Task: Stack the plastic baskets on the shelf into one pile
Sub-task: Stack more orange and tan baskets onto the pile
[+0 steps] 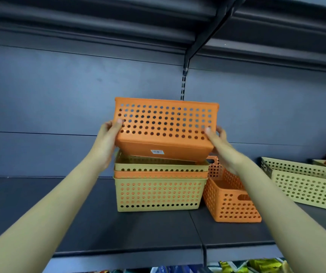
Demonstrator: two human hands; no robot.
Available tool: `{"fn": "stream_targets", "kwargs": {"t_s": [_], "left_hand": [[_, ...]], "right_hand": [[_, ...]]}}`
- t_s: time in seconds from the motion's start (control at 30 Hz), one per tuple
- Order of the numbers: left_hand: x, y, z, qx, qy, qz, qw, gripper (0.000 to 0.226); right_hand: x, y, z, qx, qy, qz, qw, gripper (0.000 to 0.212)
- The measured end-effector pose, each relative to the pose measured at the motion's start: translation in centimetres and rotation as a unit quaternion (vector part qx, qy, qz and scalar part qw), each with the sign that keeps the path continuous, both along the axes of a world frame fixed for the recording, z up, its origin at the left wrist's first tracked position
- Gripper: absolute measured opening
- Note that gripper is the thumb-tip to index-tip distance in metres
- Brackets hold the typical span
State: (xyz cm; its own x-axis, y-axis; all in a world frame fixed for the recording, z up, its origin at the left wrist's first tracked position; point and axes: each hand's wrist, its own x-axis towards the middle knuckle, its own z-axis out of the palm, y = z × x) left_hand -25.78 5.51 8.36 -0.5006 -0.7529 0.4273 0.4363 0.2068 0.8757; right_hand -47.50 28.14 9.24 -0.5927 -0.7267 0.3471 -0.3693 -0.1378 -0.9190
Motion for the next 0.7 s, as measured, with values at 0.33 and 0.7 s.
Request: {"fn": "stream_targets", "kwargs": {"t_s": [0.33, 0.7], "left_hand": [[0.9, -1.1, -4.8, -0.097, -0.060, 0.026, 0.993, 0.034], [2.2, -1.5, -7.4, -0.121, -0.107, 0.015, 0.987, 0.034]], "right_hand": [[-1.2, -1.5, -3.2, -0.041, -0.009, 0.003, 0.999, 0.054], [-0.6, -1.6, -4.5, 0.012, 0.002, -0.004, 1.000, 0.076]]}}
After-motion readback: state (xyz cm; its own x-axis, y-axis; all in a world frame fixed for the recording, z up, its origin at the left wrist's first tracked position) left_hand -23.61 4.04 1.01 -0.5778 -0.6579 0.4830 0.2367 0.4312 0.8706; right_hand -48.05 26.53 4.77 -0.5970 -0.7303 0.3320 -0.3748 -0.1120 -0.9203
